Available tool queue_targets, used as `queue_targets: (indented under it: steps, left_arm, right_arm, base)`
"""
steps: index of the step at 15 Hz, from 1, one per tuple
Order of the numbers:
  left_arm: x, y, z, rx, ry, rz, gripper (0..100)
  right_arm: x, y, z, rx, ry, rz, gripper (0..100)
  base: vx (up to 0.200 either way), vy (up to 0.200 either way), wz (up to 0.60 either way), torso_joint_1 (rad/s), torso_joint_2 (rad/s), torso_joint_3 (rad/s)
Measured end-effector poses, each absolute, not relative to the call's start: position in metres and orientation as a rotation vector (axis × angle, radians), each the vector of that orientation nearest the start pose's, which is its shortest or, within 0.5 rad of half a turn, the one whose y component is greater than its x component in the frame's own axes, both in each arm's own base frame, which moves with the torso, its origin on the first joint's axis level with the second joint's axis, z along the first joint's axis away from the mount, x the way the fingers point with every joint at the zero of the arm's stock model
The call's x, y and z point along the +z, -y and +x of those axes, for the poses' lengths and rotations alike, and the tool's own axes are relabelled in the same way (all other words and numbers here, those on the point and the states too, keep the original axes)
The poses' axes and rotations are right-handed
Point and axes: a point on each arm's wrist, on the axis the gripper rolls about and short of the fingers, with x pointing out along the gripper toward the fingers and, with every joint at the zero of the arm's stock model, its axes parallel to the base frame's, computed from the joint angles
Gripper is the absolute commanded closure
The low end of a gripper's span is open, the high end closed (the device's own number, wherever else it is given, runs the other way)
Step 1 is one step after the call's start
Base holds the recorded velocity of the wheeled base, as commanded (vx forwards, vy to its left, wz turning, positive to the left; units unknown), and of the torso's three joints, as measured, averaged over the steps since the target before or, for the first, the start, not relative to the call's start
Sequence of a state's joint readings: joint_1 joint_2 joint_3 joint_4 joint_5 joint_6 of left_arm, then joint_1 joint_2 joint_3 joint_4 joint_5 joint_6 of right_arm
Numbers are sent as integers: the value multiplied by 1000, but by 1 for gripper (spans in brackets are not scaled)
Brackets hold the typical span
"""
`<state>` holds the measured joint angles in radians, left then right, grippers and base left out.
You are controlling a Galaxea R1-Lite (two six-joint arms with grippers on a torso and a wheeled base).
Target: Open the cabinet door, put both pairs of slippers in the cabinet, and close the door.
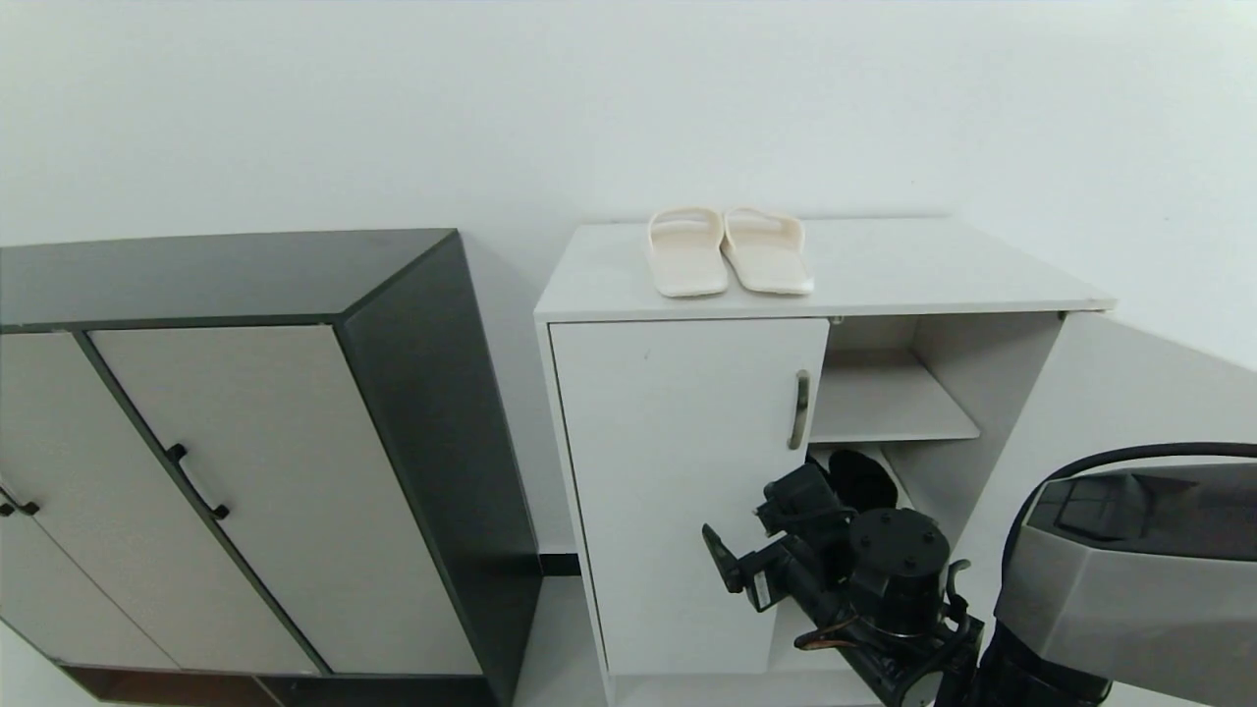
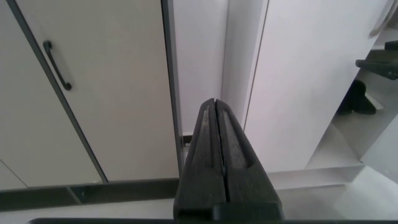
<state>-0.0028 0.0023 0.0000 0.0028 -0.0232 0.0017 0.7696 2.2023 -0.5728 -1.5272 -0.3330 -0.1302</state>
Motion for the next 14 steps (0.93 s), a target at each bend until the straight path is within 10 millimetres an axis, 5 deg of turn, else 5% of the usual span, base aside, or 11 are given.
queue_targets:
  steps: [14]
  left_arm:
    - [75,0,-23,-27,-6,2,100]
  right_arm:
    - [49,-234,253,454,-66,-183,0]
  base:
    - [0,0,0,219,-535,-315]
